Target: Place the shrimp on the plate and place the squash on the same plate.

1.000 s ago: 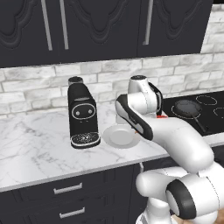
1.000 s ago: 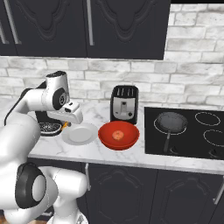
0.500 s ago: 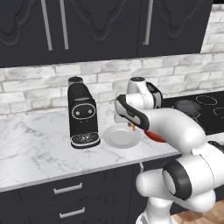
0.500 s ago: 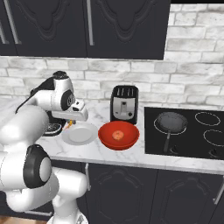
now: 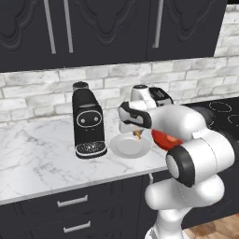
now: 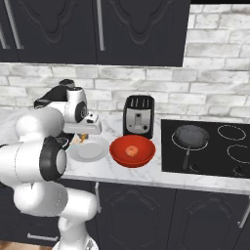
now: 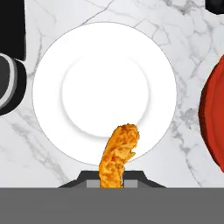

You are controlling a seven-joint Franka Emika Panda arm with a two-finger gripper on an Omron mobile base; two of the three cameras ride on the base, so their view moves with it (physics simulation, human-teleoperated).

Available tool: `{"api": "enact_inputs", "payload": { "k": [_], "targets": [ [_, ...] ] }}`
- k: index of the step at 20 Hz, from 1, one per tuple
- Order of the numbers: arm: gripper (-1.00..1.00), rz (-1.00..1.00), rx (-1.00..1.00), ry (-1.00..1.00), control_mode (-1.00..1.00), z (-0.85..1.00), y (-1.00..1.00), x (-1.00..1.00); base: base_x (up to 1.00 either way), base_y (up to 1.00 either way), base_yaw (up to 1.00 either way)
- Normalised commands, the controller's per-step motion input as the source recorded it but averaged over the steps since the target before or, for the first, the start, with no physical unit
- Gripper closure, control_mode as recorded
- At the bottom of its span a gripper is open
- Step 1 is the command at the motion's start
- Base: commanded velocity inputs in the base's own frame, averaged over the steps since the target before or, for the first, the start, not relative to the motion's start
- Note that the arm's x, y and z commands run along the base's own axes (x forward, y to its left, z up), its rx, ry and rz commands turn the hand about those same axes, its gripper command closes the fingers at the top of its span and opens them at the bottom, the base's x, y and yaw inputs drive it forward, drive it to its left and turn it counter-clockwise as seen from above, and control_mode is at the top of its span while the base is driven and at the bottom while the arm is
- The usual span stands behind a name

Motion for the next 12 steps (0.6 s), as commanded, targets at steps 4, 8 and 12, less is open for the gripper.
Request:
{"api": "enact_inputs", "payload": {
  "k": [4,8,12],
  "targets": [
    [1.0,0.0,0.0,0.08,-1.0,-0.36,0.22,0.3,0.0,0.0,0.0],
    [1.0,0.0,0.0,0.01,-1.0,-0.35,0.08,0.26,0.0,0.0,0.0],
    [1.0,0.0,0.0,0.0,-1.0,-0.34,0.0,0.18,0.0,0.0,0.0]
  ]
}}
